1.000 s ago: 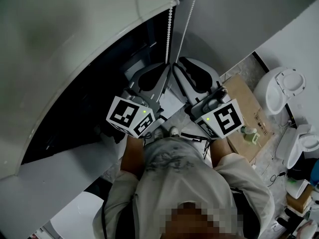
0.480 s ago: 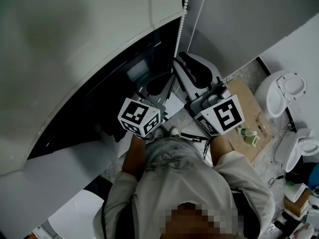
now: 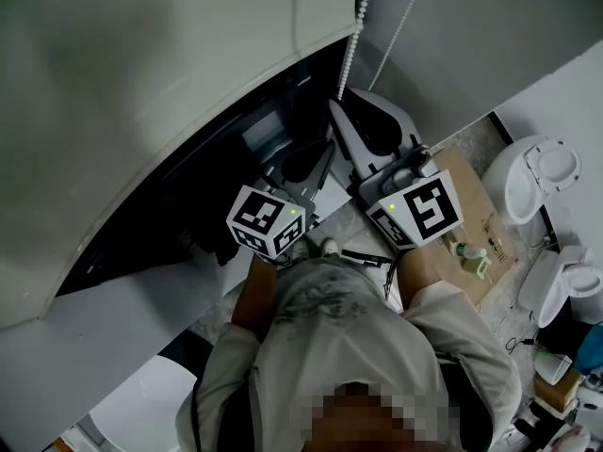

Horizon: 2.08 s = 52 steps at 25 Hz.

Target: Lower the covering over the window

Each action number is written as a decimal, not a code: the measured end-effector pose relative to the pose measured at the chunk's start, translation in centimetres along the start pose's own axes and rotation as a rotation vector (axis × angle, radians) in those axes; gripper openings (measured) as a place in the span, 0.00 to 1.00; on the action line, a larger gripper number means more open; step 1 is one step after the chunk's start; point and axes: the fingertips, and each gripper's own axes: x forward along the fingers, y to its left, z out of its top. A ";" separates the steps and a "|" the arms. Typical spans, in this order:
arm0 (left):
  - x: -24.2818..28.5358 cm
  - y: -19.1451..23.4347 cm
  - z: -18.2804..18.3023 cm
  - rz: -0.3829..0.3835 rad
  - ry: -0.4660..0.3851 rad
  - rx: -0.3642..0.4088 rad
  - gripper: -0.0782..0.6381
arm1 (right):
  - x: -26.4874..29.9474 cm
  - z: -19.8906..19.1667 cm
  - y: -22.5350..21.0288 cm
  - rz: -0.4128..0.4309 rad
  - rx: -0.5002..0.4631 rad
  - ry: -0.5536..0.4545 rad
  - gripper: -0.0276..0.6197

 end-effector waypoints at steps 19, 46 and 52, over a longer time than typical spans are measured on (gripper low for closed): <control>-1.9 -1.2 3.7 -0.023 -0.069 0.050 0.22 | -0.7 -2.7 -0.7 -0.045 0.033 0.042 0.07; 2.0 -1.0 10.9 -0.023 -0.143 0.119 0.27 | -2.7 -11.3 0.9 -0.041 0.137 0.219 0.07; 2.0 -1.1 11.4 -0.005 -0.162 0.148 0.12 | -2.7 -11.4 0.9 -0.049 0.133 0.216 0.07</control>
